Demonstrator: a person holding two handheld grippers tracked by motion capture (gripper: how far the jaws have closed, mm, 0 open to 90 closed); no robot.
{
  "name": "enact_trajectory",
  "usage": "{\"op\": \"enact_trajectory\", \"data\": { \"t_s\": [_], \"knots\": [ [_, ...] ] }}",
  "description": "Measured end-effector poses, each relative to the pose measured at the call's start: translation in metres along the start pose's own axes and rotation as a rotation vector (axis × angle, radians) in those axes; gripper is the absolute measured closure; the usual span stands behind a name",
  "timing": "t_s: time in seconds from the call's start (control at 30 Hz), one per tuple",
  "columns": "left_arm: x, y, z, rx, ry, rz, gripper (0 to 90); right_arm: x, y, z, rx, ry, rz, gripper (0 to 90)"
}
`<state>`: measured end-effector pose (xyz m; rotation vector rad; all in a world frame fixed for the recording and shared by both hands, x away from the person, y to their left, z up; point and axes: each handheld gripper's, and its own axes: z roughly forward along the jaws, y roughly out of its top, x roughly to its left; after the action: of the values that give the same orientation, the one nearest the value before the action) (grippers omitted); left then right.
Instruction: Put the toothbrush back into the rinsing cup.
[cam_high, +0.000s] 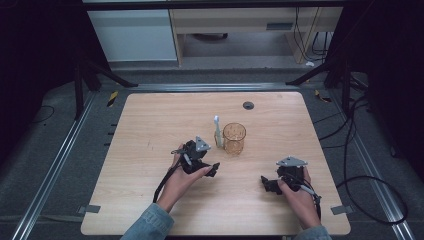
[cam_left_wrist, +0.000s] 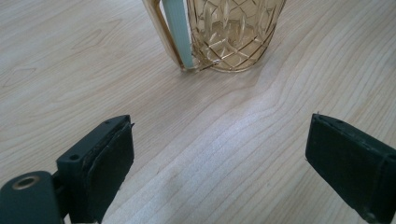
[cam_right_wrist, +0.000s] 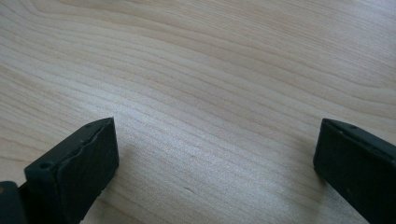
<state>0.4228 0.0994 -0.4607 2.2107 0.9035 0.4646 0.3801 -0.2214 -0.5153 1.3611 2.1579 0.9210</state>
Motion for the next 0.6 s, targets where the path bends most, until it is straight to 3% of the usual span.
{"op": "enact_trajectory", "data": {
  "t_s": [0.37,0.6],
  "knots": [
    [0.011,-0.015,-0.011,0.03,0.02,-0.01,7.5,0.002,0.0,0.0,-0.001,0.004,-0.001,0.4],
    [0.027,-0.025,-0.03,0.043,0.055,-0.02,7.6,0.002,0.0,0.0,-0.001,0.001,-0.002,0.6]
  ]
}}
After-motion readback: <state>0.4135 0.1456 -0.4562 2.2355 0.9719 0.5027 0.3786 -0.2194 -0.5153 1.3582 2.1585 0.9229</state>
